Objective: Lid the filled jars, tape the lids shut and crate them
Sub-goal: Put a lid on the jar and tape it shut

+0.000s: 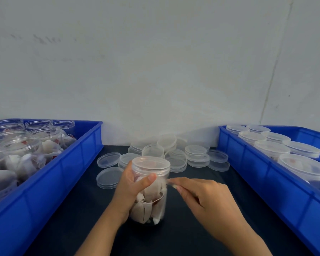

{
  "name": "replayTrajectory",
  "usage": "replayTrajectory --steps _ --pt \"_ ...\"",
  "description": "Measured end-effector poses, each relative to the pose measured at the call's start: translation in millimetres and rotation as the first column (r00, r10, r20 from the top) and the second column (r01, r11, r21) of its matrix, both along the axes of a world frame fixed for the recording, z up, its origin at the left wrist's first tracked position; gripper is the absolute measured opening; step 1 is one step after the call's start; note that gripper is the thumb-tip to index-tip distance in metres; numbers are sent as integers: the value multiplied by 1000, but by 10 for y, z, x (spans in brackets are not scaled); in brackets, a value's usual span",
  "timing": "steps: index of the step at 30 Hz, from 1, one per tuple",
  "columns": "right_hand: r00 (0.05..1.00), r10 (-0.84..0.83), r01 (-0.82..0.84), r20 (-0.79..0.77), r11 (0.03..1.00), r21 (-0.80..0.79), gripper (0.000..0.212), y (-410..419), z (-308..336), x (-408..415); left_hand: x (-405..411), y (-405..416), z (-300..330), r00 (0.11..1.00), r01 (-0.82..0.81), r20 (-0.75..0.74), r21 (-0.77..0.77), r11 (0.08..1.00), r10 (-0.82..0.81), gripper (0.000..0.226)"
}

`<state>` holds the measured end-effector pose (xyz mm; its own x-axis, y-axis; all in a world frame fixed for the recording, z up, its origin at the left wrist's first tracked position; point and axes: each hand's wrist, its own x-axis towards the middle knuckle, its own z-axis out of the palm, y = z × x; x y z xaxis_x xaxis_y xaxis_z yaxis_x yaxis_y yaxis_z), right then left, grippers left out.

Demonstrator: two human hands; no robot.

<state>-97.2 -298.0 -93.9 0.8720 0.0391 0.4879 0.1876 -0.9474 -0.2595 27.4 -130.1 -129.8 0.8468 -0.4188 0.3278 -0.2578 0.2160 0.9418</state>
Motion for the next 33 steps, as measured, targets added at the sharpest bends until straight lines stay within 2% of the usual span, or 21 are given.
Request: replayTrajectory --steps 4,8,15,19,22,25,28,30,32,33 --pt "996 -87 87 26 996 4 32 18 -18 36 9 6 -2 999 46 9 26 999 -46 85" --pt "986 -154 151 65 988 41 32 -12 -30 59 -27 -19 35 995 98 22 49 994 -99 109" --pt "978 -189 195 -90 979 65 42 -7 -25 171 -31 -11 27 994 111 -10 -20 994 -111 115" --pt "977 -163 180 -140 976 121 45 -9 -33 228 -29 -4 28 987 160 10 8 987 -160 109" --pt "992 -106 116 -72 982 151 40 14 -52 216 -26 18 28 986 166 -1 51 985 -166 98" --pt "991 -132 130 1 982 140 37 40 -84 212 -22 42 29 986 169 -20 101 981 -167 79" --pt "978 -210 206 23 972 114 34 134 -92 222 -78 -46 42 1000 -5 17 51 999 4 58" --pt "968 -250 248 17 964 98 35 205 -116 225 -139 -120 41 989 -129 73 16 991 128 53" --pt "964 -264 261 15 960 101 36 254 -146 219 -197 -160 56 978 -167 140 74 983 155 45" --pt "965 -261 258 7 959 117 36 264 -150 215 -216 -166 68 971 -181 181 130 975 156 48"
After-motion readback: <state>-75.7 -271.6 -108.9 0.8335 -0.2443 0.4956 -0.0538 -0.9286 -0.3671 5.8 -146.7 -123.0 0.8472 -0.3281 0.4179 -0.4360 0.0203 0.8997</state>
